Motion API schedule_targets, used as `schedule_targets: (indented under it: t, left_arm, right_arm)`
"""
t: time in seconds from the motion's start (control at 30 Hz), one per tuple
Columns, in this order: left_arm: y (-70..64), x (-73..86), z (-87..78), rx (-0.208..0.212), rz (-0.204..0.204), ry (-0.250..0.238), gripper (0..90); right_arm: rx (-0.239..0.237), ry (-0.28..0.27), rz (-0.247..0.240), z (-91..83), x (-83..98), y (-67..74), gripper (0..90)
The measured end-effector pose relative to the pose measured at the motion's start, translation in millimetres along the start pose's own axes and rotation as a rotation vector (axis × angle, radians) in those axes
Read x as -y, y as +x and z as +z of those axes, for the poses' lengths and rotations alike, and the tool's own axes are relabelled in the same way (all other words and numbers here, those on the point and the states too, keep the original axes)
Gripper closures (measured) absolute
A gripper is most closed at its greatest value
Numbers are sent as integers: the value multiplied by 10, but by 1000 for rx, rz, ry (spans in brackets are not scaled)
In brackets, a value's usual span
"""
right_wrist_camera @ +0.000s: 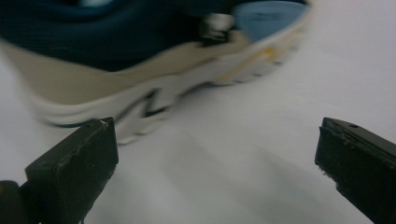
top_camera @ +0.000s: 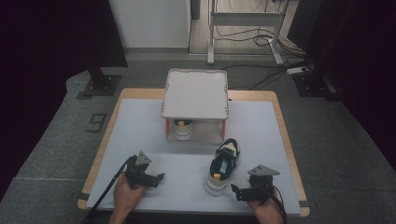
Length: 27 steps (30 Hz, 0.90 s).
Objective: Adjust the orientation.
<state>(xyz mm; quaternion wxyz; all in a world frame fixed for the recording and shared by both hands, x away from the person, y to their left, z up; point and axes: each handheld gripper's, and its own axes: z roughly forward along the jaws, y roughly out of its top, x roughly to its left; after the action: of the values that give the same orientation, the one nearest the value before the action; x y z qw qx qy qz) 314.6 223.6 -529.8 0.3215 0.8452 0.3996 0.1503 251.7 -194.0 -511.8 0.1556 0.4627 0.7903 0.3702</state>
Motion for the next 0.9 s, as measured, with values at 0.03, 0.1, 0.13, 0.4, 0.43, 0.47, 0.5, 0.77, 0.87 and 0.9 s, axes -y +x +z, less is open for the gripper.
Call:
schedule_targets:
  t: [0.03,0.1,0.13,0.4,0.43,0.47,0.5,0.77,0.87,0.9]
  left_arm:
    - [0,0,0,0,0,0,0]
    - [-1,0,0,-1,0,0,0]
    - [-1,1,-1,-1,0,0,0]
    - [-4,2,-2,-3,0,-2,0]
    - [-4,2,-2,-3,0,-2,0]
    - [-4,2,-2,-3,0,-2,0]
    - [-4,3,-2,-3,0,-2,0]
    - [-5,3,-3,-3,1,-2,0]
    - [-6,3,-3,-5,1,-2,0]
    - [-5,3,-3,-3,1,-2,0]
  right_arm:
    - [-8,3,-9,-2,-13,51,0]
    - [-26,2,-25,3,-62,194,0]
    - [-32,2,-24,13,-82,237,0]
    - [-4,-14,24,148,-279,441,0]
    - [-1,-21,34,174,-305,464,0]
    - [6,-22,34,196,-325,482,0]
    - [16,-20,34,220,-340,500,0]
    - [40,-13,19,191,-341,429,0]
    - [47,-8,15,149,-322,380,0]
    - [59,-3,14,100,-296,329,0]
